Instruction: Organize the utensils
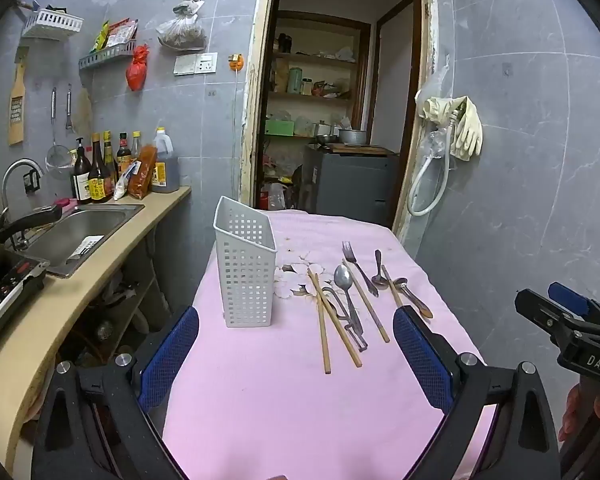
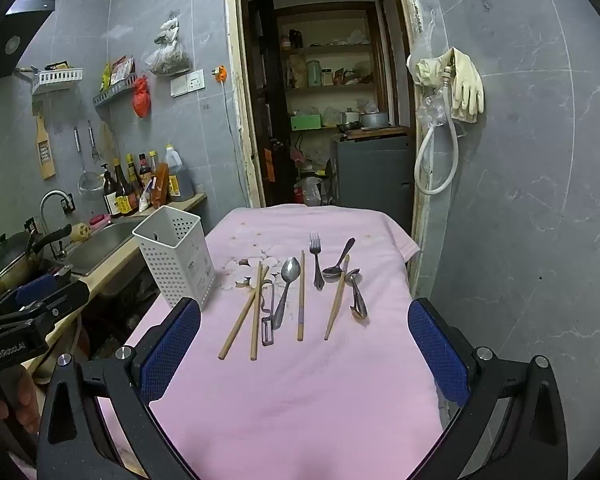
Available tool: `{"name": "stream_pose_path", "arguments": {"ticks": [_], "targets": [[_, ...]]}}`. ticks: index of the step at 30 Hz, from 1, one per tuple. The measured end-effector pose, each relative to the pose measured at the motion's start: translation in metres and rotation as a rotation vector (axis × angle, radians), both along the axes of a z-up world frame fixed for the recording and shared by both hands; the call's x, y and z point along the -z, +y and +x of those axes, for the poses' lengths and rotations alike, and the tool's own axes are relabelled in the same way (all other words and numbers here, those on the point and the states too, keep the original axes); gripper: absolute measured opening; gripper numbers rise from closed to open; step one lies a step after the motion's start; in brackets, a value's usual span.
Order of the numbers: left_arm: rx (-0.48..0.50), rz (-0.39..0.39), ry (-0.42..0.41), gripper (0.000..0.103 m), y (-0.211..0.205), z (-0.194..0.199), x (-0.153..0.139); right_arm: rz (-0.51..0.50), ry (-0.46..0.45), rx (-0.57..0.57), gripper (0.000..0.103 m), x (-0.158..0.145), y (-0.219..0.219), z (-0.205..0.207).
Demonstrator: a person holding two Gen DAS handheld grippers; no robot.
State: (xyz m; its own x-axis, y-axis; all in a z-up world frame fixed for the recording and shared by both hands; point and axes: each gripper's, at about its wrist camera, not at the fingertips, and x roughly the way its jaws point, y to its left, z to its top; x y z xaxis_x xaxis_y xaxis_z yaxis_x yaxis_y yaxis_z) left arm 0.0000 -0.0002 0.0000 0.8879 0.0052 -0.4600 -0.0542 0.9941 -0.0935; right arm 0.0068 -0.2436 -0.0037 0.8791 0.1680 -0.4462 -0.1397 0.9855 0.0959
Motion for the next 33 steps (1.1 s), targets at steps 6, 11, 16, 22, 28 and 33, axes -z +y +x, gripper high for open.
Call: {"name": "stream_pose_path", "arguments": {"ticks": [6, 11, 16, 22, 28, 33], "targets": [[0.003, -0.002, -0.004, 0.098, 0.0, 0.0, 0.0, -0.002, -0.002, 0.001, 0.102, 0.0, 0.0, 0.0], [0.006, -0.003, -0.003, 0.098, 0.0, 0.0, 0.0, -0.001, -0.004, 0.001, 0.102, 0.0, 0.0, 0.0], [0.01, -0.003, -0.004, 0.098, -0.004, 0.001, 0.0, 0.005, -0.003, -0.004, 0.102, 0.0, 0.0, -0.001], [0.01, -0.002, -0.007, 0.098, -0.003, -0.001, -0.001, 0.008, -0.009, -0.008, 0.102, 0.003, -0.001, -0.004], [0.011, -0.001, -0.01, 0.098, -0.003, -0.002, -0.006, 0.012, -0.008, -0.01, 0.102, 0.002, 0.0, -0.004], [0.011, 0.0, -0.014, 0.098, -0.004, -0.006, -0.011, 0.014, -0.008, -0.011, 0.102, 0.002, 0.0, -0.005]]}}
